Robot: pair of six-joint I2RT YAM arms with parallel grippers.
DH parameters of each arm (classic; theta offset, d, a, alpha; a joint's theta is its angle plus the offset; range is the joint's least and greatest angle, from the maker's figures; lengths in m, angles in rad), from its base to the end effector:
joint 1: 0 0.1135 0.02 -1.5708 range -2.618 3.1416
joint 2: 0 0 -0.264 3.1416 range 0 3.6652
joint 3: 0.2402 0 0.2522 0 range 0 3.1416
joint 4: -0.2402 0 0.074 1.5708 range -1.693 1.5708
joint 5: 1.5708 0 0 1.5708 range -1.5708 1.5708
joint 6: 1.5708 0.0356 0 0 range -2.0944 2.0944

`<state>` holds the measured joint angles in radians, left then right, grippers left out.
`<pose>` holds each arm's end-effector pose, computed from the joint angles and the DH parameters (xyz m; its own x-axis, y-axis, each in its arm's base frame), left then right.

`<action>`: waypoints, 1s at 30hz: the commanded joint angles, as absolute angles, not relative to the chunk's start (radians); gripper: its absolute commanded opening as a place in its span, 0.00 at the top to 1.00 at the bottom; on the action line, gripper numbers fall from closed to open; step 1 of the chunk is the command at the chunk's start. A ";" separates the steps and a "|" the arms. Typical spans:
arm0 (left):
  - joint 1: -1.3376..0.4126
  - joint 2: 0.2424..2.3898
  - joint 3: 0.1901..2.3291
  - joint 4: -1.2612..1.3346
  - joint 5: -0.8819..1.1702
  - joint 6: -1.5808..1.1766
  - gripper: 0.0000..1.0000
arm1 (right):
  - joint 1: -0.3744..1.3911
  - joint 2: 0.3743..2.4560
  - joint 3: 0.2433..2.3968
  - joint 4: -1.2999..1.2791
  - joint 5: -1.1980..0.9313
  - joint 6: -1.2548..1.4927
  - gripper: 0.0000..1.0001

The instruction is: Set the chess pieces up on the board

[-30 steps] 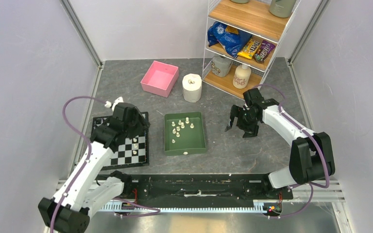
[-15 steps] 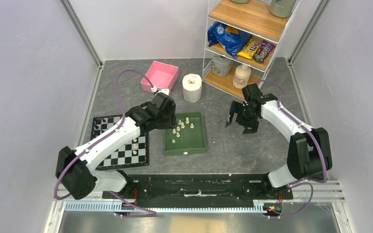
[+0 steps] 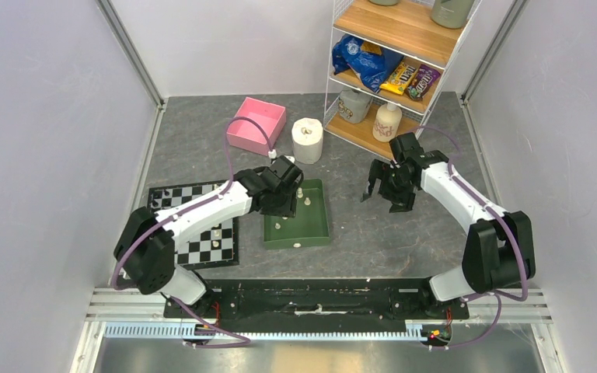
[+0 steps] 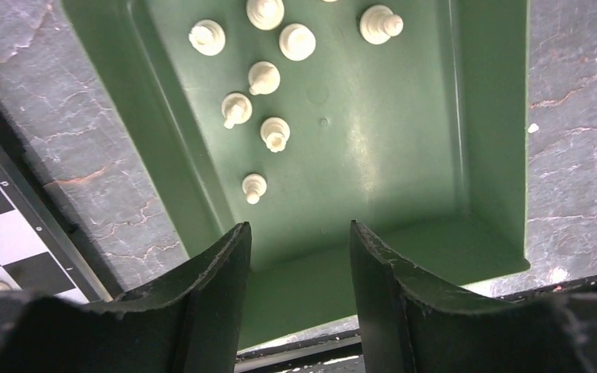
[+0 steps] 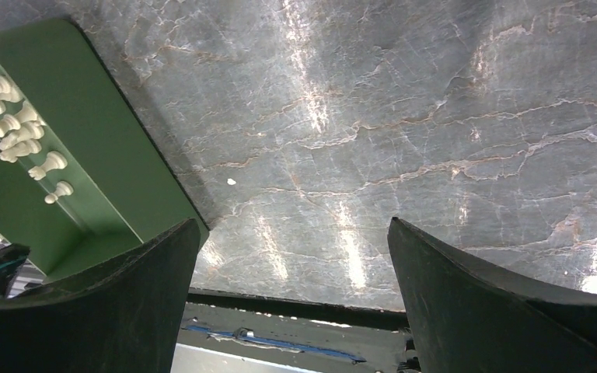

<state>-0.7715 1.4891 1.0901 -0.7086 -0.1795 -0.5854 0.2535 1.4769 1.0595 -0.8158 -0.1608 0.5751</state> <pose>0.2168 -0.2020 0.2392 -0.8820 0.0994 -0.4607 0.1698 0.9789 -0.1138 0.2693 0.0757 0.2289 -0.9290 0.3140 -0.1958 0.2460 0.9194 0.3069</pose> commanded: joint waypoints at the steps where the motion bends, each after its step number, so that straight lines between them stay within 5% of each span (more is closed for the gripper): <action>1: -0.789 1.527 1.140 -0.727 -0.203 -0.576 0.44 | 0.254 1.426 1.055 -0.807 -0.178 0.574 0.01; 30: -0.760 1.678 1.112 -0.721 -0.217 -0.632 0.56 | 0.253 1.422 1.035 -0.808 -0.175 0.551 0.01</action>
<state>-0.7650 1.6669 1.1007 -0.7437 -0.2310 -0.6098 0.2535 1.4387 1.0363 -0.8139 -0.1646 0.5655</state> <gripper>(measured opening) 0.456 0.993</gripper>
